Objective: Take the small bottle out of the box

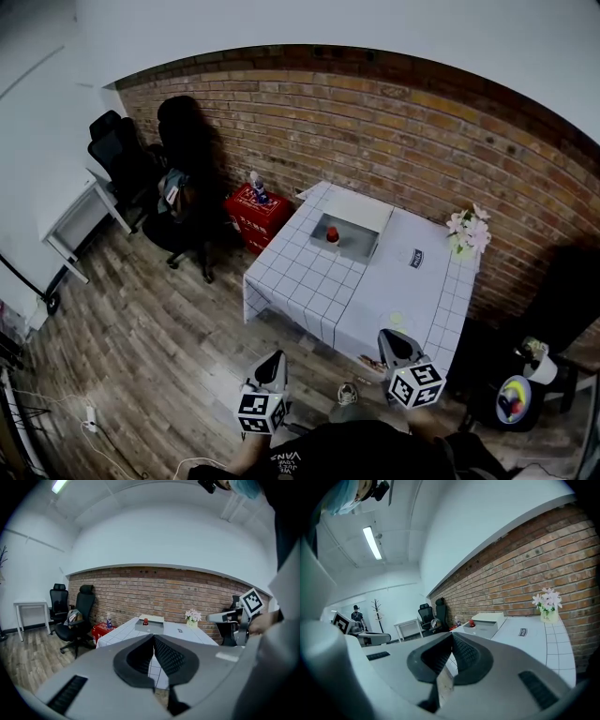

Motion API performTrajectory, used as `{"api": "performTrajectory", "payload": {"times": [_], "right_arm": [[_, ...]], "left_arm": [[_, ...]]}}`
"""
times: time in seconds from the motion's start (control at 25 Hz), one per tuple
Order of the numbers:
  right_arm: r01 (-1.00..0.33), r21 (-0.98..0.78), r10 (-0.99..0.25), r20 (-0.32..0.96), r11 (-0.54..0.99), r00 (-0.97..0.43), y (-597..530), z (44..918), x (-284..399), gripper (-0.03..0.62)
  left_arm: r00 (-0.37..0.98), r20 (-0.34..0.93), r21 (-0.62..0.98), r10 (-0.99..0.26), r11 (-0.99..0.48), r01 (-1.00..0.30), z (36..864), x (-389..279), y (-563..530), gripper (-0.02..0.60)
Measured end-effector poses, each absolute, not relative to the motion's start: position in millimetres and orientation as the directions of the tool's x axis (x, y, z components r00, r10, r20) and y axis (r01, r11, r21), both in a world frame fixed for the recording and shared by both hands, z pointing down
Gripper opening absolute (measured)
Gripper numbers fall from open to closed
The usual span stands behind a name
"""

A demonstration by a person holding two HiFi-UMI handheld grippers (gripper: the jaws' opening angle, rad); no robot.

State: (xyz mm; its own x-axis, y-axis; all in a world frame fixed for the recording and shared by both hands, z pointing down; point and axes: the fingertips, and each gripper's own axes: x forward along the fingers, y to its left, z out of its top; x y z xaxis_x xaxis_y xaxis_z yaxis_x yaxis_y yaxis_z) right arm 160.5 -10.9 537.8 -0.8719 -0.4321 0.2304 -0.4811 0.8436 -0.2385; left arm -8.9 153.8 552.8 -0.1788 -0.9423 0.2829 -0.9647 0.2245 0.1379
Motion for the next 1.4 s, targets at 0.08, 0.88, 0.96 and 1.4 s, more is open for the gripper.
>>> {"api": "performTrajectory", "payload": {"times": [0.08,0.88,0.96,1.4], "right_arm": [[-0.479,-0.246,-0.424,0.244,0.843,-0.872,-18,542,155,-0.002],[-0.387,-0.272,-0.307,0.293,0.881,-0.905,-135,572,82,-0.002],[-0.394,-0.274,-0.311,0.3,0.877,-0.902,-138,574,77,-0.002],[-0.563,-0.299,-0.484,0.299,0.771,-0.822,-159,578,33,-0.002]], "left_arm": [[-0.179,0.299,0.148,-0.937,0.231,-0.962,559,-15,146,0.012],[-0.226,0.288,0.178,-0.931,0.284,-0.942,573,-75,8,0.012],[-0.218,0.294,0.186,-0.931,0.28,-0.942,577,-83,2,0.012],[0.01,0.302,0.166,-0.953,0.042,-0.985,575,-138,-60,0.012]]}}
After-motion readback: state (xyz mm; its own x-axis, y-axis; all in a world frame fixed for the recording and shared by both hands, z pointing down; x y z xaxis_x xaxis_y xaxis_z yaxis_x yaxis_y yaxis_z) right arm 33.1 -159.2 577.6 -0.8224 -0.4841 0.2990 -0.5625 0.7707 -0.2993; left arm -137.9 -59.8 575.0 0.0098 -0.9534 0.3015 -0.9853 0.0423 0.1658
